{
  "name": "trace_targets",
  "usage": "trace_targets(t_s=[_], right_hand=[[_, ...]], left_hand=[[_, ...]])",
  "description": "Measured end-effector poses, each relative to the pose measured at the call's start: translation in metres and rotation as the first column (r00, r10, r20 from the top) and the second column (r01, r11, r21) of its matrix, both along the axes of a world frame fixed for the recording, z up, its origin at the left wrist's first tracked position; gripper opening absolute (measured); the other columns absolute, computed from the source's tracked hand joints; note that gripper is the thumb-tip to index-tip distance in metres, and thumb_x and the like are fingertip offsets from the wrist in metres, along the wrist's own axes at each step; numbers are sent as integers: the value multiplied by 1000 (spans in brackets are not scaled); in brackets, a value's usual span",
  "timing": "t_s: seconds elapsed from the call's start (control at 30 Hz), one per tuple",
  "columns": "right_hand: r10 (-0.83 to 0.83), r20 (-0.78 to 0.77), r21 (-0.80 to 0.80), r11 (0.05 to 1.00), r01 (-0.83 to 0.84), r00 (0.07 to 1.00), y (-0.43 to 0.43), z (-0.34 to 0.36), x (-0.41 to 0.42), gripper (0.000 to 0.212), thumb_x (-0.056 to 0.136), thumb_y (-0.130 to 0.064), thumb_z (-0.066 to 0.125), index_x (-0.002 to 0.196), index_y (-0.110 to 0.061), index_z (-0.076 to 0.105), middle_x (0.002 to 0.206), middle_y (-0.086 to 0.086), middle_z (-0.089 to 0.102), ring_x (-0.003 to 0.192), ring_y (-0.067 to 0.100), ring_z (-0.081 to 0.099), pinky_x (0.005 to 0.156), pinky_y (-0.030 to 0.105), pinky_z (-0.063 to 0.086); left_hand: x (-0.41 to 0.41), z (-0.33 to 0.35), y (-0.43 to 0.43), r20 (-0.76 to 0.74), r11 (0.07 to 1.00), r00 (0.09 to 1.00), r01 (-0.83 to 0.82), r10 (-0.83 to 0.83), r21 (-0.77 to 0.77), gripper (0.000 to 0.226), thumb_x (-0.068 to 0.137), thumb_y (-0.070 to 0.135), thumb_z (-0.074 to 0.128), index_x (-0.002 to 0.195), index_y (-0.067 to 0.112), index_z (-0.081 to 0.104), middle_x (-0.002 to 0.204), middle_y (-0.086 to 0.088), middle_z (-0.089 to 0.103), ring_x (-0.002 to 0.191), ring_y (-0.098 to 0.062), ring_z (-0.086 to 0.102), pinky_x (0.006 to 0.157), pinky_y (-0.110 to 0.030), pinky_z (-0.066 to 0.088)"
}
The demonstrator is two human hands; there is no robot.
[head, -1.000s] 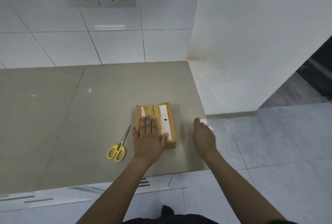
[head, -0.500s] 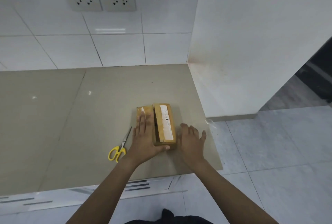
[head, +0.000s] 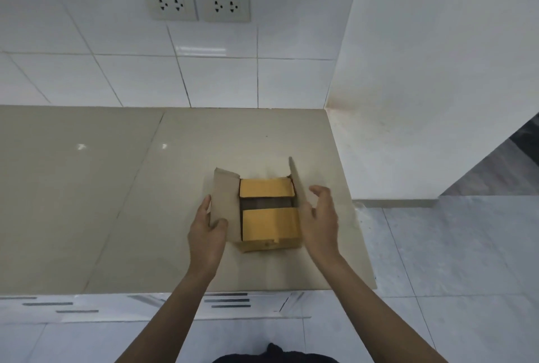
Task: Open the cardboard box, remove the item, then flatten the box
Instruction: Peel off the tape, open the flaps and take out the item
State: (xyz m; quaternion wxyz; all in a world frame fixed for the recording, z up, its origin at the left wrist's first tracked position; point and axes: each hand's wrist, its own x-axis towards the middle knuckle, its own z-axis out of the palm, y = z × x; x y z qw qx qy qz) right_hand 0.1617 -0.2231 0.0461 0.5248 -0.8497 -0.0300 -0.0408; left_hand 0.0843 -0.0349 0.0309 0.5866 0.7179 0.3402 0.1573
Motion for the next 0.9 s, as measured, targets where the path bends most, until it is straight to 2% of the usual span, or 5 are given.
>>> trace_targets(t_s=[0.23,0.37,0.63,0.77,0.9], right_hand=[[120,-116,-517,840,-163,986,-25,-12,25,46,85,3,55,127,-15,49,151,21,28,116,39,52,96,44,47],[263,-55,-322,908,-266,963,-12,-12,26,15,93,-13,48,103,-11,60,114,4,55,102,23,54,81,31,43],[340,-253,-107,921,-375,906,-8,-3,24,35,100,-38,37,89,-13,59,99,-2,55,96,16,52,77,25,37],[232,-407,119,972,-200,884,-20,6,30,54,97,-48,39,56,-19,58,81,9,69,81,14,61,68,23,38],[362,-413,80,928,-363,836,-31,2,28,68,97,-54,33,48,-17,61,96,0,74,98,-11,56,90,21,32]], left_hand=[[-1,-10,11,-203,820,936,350,-288,452,72,82,-4,61,147,9,32,152,-11,37,141,-28,32,116,-36,26],[-2,-15,7,-212,790,892,451,-398,415,53,90,-2,47,141,14,45,147,-5,47,136,-20,43,115,-32,32],[16,2,1,-148,929,960,267,-235,256,29,100,31,42,120,22,61,118,3,65,113,-19,57,88,-27,40],[30,9,8,-264,939,918,330,-295,97,50,95,50,44,136,22,47,141,-5,51,127,-24,48,104,-39,40],[30,10,17,-398,809,754,586,-522,49,101,61,74,69,141,24,31,151,-5,36,131,-24,40,106,-44,39]])
